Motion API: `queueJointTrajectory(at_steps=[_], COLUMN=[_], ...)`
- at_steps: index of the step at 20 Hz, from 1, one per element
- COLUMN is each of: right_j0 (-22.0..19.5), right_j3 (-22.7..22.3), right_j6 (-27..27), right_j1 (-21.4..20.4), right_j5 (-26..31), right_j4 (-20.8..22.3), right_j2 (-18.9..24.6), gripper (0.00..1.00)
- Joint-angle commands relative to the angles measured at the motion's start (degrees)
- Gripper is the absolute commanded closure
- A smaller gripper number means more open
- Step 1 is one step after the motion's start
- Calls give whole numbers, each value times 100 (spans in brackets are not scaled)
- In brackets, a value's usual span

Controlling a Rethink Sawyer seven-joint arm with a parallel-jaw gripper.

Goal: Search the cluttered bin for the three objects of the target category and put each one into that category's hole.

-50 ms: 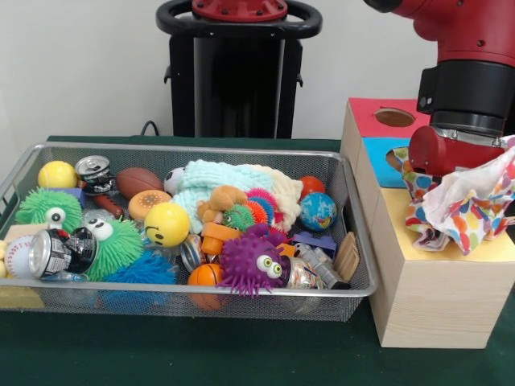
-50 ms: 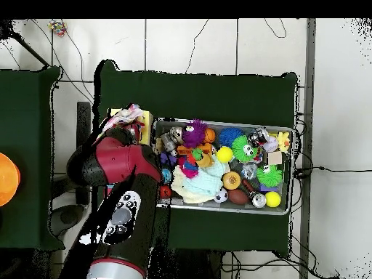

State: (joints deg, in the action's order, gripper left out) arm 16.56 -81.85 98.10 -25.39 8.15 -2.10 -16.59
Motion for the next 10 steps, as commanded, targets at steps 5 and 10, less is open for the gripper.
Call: queueJointTrajectory(at_steps=[5, 10], right_j0=[-180, -125], right_j3=[-984, -989], right_j6=[1029, 1035], right_j1=[1075, 1082], right_j5=[589, 531], right_j4=[-166, -183], right_j2=[847, 770], gripper=[100, 0])
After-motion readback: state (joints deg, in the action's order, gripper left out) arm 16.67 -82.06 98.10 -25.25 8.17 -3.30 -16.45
